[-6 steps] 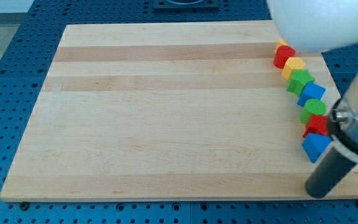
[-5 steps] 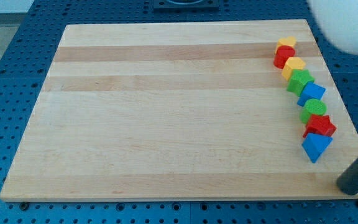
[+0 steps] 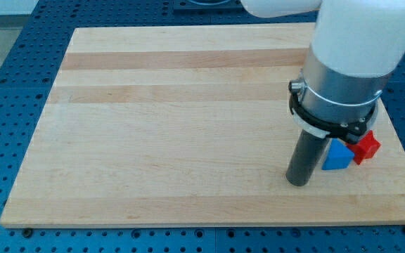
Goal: Push the blue triangle towards center of the board
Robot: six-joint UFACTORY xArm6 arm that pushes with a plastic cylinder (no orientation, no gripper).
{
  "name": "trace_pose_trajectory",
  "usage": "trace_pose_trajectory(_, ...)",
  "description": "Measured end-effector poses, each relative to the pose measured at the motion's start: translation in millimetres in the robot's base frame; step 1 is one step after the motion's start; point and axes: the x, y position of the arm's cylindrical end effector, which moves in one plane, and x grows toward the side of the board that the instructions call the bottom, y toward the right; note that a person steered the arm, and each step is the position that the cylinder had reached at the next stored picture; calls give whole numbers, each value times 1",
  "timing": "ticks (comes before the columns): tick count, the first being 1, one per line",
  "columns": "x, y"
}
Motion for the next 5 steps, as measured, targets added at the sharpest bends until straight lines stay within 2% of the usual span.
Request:
trace_pose_trajectory(2,13,72)
trace_pose_trajectory(3,-14,89)
trace_pose_trajectory(4,-46,65)
trace_pose_trajectory(5,-59,3)
